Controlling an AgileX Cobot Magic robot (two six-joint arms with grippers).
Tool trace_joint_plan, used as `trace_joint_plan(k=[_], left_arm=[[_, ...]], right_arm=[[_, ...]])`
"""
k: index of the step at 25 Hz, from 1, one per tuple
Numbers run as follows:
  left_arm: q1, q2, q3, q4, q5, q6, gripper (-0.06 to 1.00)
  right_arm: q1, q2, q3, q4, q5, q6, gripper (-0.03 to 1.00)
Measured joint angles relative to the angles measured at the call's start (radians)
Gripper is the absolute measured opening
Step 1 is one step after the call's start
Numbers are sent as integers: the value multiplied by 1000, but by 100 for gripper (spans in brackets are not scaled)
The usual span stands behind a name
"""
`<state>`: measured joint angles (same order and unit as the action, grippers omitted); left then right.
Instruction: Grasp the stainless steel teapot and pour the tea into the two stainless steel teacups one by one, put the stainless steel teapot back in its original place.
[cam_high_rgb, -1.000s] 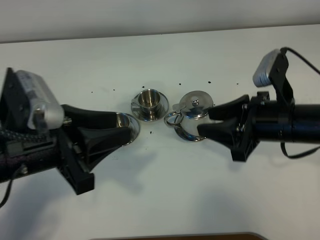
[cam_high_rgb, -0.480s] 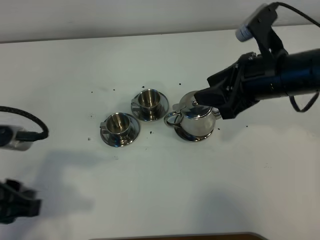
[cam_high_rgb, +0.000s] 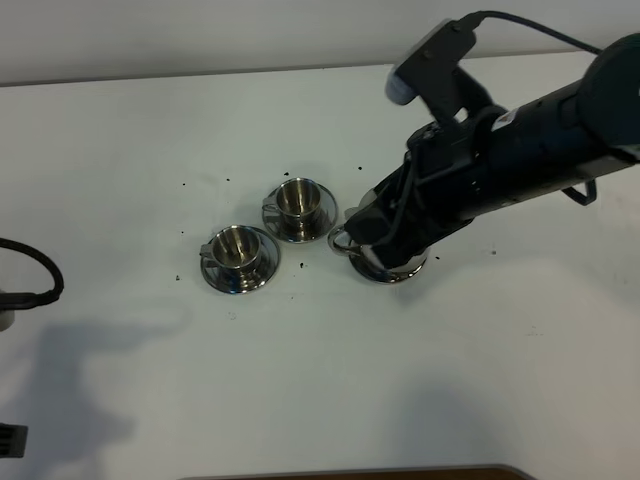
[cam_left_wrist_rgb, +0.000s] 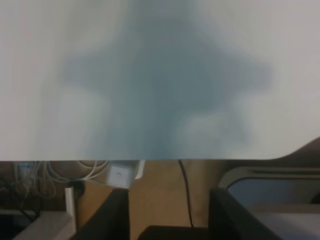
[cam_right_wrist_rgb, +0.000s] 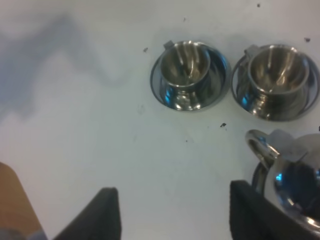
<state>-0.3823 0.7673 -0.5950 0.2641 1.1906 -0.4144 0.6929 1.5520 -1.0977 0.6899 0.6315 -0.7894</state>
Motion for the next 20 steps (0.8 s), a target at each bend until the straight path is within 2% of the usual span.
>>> trace_joint_plan(k=[4, 8, 13, 20], left_arm=[[0, -93, 71, 1, -13, 0, 43], [0, -251, 115, 1, -67, 0, 43], [0, -484, 127, 2, -92, 9, 43], [0, -751, 136, 2, -106, 81, 43]], right_arm=[[54, 0, 0, -22, -16, 38, 48], [76, 0, 0, -25, -16, 42, 48], [77, 1, 0, -25, -24, 43, 48], [77, 1, 0, -25, -30, 43, 48]])
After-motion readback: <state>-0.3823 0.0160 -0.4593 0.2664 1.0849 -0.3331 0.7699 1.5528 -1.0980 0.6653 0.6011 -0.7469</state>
